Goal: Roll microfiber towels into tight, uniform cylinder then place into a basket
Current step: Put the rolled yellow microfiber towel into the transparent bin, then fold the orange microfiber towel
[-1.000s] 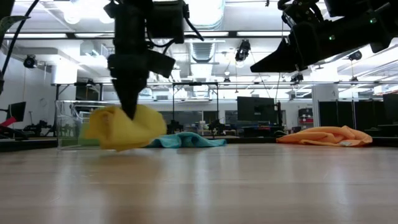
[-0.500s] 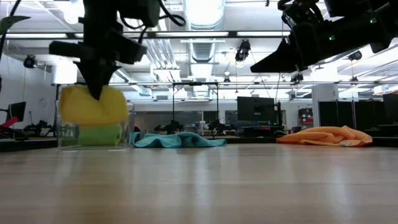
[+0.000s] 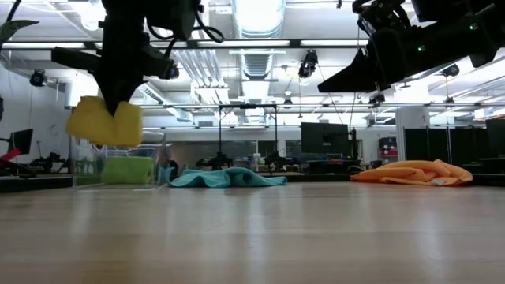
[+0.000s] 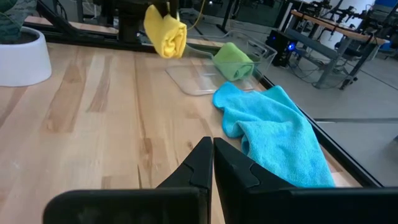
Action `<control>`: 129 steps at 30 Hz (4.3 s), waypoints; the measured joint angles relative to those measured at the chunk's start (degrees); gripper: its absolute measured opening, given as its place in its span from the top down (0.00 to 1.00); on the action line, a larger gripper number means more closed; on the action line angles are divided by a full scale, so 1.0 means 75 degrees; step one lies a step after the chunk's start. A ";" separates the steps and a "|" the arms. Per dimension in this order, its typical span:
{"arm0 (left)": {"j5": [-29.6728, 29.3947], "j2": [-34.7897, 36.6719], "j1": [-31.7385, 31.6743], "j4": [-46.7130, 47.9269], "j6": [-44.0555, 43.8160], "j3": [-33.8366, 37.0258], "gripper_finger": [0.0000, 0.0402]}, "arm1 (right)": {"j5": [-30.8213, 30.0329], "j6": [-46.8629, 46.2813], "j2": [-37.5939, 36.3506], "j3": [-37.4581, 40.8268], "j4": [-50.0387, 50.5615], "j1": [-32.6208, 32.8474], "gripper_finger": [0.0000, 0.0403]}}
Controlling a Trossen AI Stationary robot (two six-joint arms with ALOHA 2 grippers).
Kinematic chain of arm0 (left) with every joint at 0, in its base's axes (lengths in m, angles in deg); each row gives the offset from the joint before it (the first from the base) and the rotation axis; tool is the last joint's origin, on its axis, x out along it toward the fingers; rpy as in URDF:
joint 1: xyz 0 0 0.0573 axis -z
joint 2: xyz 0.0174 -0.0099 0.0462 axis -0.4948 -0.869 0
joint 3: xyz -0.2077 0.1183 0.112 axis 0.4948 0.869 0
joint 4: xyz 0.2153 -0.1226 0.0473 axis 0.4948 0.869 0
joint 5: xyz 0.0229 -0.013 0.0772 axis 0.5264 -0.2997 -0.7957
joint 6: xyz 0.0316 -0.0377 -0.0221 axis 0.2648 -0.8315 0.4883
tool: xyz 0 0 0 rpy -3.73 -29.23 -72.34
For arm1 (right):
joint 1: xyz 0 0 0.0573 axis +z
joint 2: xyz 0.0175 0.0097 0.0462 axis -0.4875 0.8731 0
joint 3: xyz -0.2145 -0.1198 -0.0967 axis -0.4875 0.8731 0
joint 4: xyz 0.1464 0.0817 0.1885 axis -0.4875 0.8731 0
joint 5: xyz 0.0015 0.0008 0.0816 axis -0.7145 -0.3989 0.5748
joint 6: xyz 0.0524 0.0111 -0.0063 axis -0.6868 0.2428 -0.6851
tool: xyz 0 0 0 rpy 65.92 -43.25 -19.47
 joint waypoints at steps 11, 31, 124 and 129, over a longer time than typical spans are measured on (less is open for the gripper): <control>-0.0177 0.0796 -0.0191 -0.0007 0.0338 -0.0344 0.99 | 0.0000 -0.0023 0.0000 0.0023 0.0000 0.0000 0.98; -0.0891 0.1197 -0.3144 -0.2354 0.3274 0.0448 0.99 | 0.0000 -0.0059 0.0000 0.0026 -0.0003 0.0000 0.98; -0.0419 0.3527 -0.1903 -0.7663 0.0518 0.1280 0.51 | -0.0003 -0.0177 0.0000 0.0085 -0.0187 -0.0017 0.98; 0.0230 0.3453 -0.0175 -0.9874 -0.0330 0.1999 0.51 | -0.0003 0.0072 0.0003 0.0085 -0.0527 -0.0015 0.98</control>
